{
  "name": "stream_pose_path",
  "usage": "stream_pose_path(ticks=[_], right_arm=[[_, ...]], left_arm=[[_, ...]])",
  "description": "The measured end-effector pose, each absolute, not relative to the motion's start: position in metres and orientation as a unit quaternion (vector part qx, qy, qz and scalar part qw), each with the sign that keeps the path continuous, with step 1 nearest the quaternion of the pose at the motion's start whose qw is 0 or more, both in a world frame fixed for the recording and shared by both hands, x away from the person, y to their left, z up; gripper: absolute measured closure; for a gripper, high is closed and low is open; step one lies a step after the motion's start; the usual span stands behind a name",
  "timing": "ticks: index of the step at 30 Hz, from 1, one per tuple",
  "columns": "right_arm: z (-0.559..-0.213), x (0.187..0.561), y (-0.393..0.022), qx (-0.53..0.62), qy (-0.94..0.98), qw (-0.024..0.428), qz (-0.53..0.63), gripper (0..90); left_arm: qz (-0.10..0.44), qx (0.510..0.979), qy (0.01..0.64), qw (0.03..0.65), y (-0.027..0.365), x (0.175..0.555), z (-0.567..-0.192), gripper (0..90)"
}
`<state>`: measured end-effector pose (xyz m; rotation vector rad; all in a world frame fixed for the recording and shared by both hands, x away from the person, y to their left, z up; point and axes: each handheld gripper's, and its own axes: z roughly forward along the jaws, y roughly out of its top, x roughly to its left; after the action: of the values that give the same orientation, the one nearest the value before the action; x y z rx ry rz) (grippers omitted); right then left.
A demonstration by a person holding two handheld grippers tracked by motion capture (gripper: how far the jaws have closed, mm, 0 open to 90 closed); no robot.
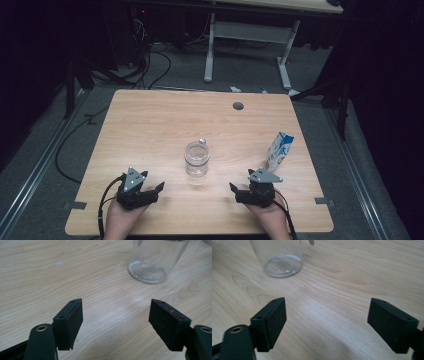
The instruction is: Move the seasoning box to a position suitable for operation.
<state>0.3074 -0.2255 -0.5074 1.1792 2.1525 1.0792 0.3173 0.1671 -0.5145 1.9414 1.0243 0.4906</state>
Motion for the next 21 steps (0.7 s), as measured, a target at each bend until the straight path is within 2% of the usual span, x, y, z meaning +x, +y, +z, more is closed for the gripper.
stream_pose_path(ticks=[6, 9, 11, 14, 15, 19, 21], right_arm=[[-0.508, 0.309, -0.234, 0.444, 0.776, 0.225, 0.387, 20.0], [-0.508, 0.31, -0.237, 0.456, 0.769, 0.222, 0.389, 21.7], [-0.507, 0.309, -0.238, 0.462, 0.766, 0.213, 0.393, 24.1], [-0.509, 0.307, -0.239, 0.452, 0.772, 0.225, 0.387, 31.4], [-0.509, 0.307, -0.239, 0.452, 0.772, 0.225, 0.387, 31.4], [-0.51, 0.304, -0.24, 0.439, 0.779, 0.235, 0.38, 38.6], [-0.511, 0.304, -0.24, 0.44, 0.777, 0.234, 0.384, 38.8]], left_arm=[[0.189, 0.777, 0.419, 0.431, 0.165, 0.32, -0.517, 28.5], [0.193, 0.774, 0.419, 0.434, 0.164, 0.319, -0.516, 31.9], [0.191, 0.771, 0.42, 0.439, 0.164, 0.318, -0.517, 33.7], [0.179, 0.768, 0.426, 0.443, 0.163, 0.319, -0.518, 37.0], [0.179, 0.767, 0.427, 0.445, 0.163, 0.319, -0.517, 37.0], [0.19, 0.769, 0.419, 0.444, 0.162, 0.318, -0.515, 42.6], [0.196, 0.769, 0.422, 0.439, 0.162, 0.318, -0.515, 43.6]])
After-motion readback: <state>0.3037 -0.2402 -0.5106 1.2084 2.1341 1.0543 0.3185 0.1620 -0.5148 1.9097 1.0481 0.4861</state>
